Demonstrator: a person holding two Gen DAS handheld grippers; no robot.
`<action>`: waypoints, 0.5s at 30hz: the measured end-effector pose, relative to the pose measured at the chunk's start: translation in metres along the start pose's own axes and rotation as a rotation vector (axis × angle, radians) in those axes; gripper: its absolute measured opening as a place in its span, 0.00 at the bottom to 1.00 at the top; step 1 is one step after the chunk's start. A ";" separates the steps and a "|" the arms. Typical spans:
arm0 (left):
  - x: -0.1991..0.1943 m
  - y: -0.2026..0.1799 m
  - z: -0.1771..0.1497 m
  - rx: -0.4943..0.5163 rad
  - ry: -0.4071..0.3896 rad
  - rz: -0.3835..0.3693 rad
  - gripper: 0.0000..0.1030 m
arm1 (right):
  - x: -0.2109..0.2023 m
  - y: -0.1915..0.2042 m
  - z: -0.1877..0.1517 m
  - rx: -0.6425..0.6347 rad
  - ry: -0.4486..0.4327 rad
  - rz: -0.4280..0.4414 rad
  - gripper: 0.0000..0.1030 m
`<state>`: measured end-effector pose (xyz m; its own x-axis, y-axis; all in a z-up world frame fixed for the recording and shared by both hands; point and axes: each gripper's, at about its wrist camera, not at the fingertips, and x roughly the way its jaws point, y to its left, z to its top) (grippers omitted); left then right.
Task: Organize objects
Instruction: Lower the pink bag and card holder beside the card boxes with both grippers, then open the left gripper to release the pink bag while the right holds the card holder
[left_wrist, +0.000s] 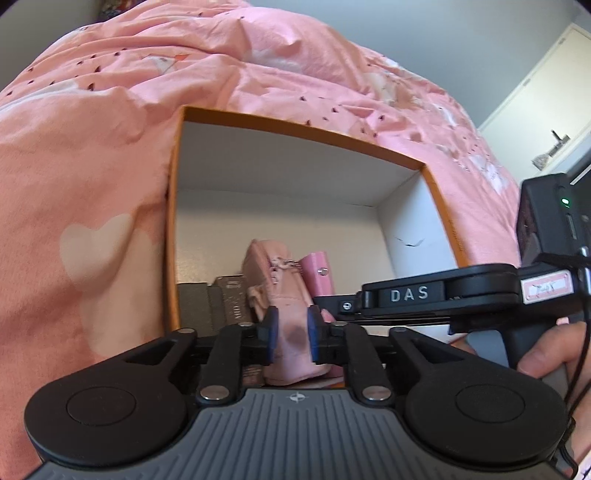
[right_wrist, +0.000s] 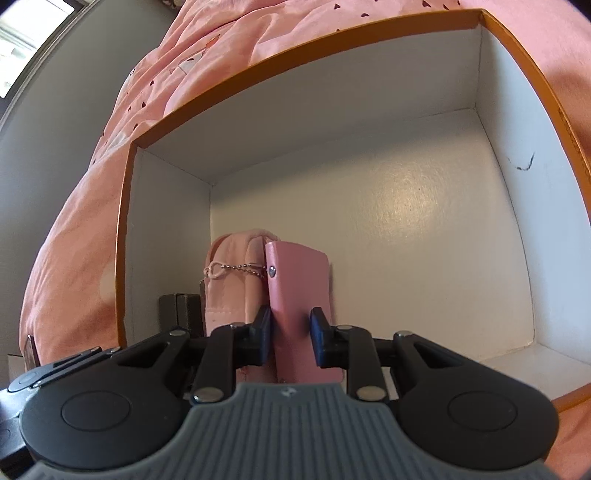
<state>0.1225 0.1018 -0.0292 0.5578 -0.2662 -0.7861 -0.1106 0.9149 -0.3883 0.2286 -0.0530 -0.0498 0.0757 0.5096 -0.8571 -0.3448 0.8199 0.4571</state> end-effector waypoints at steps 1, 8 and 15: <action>0.001 -0.004 -0.001 0.016 -0.005 -0.009 0.23 | -0.001 -0.002 -0.001 0.011 0.002 0.012 0.24; 0.017 -0.016 -0.007 0.080 0.025 0.030 0.29 | -0.005 -0.005 -0.006 0.024 -0.011 0.036 0.21; 0.020 -0.014 -0.007 0.134 0.058 0.158 0.26 | 0.001 0.036 -0.010 -0.242 -0.023 -0.100 0.18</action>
<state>0.1296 0.0816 -0.0430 0.4937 -0.1300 -0.8598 -0.0803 0.9777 -0.1939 0.2074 -0.0255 -0.0371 0.1413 0.4375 -0.8881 -0.5483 0.7815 0.2977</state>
